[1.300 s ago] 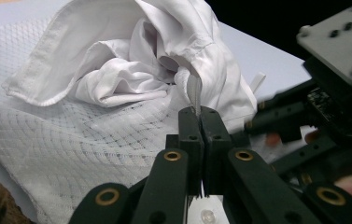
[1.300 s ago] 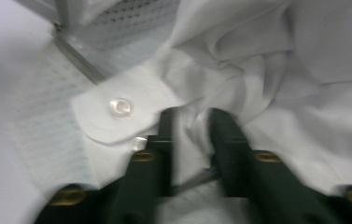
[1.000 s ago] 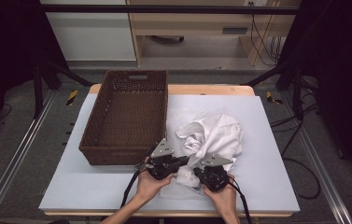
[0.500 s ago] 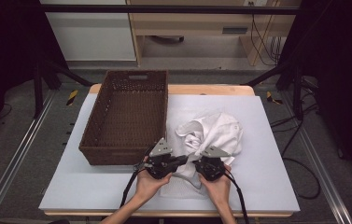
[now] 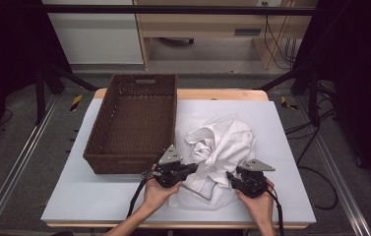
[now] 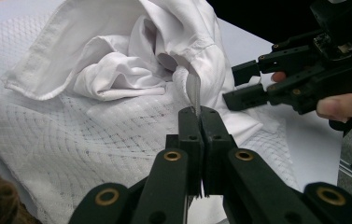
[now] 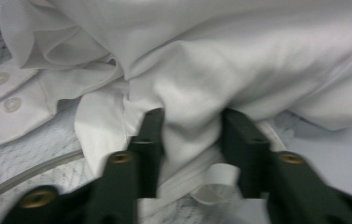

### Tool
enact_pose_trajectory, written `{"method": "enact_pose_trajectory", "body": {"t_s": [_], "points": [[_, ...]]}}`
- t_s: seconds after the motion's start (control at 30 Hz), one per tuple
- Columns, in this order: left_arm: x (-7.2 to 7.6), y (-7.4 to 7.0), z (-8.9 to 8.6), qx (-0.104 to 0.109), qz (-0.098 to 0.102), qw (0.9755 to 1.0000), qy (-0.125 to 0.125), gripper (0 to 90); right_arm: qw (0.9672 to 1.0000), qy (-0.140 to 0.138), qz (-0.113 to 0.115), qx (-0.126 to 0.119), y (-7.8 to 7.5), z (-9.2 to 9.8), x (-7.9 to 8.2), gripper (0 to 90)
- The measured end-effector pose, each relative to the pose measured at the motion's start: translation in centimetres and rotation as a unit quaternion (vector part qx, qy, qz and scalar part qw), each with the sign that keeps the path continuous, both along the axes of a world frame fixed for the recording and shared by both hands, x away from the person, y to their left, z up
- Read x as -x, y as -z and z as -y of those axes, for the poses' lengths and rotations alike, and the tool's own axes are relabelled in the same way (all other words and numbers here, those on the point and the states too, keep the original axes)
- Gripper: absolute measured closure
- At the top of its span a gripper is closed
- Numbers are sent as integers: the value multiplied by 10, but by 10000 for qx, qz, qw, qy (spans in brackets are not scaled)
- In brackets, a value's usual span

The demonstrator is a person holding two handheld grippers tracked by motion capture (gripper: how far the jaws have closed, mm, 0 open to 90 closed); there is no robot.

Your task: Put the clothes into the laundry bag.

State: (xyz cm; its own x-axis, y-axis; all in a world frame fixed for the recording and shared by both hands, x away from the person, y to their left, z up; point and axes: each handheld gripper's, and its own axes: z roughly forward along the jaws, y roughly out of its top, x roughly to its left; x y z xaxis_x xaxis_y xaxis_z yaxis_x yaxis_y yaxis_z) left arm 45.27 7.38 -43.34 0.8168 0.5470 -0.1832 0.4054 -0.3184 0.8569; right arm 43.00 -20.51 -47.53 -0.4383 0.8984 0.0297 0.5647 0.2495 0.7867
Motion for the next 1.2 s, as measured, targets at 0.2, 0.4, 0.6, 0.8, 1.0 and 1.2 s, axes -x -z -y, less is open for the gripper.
{"method": "enact_pose_trajectory", "body": {"t_s": [0.2,0.4,0.6,0.8,1.0,1.2], "points": [[0,1,2,-11,-12,10000,7,884,9996,-23,294,35,-15,5,5,890],[-2,0,0,63,-57,10000,-47,884,9953,-439,806,-295,-41,-10,15,893],[-4,0,-2,142,-129,9998,-104,884,9881,-1200,663,-699,-34,-49,14,892],[-3,-5,3,295,-97,9995,-109,885,9900,-1234,317,-608,-10,-71,4,891],[-2,-5,5,598,-112,9981,4,886,9950,-941,48,-339,3,-66,-5,891],[0,-13,7,167,54,9998,-46,885,9968,-536,588,58,11,-69,-12,885]]}}
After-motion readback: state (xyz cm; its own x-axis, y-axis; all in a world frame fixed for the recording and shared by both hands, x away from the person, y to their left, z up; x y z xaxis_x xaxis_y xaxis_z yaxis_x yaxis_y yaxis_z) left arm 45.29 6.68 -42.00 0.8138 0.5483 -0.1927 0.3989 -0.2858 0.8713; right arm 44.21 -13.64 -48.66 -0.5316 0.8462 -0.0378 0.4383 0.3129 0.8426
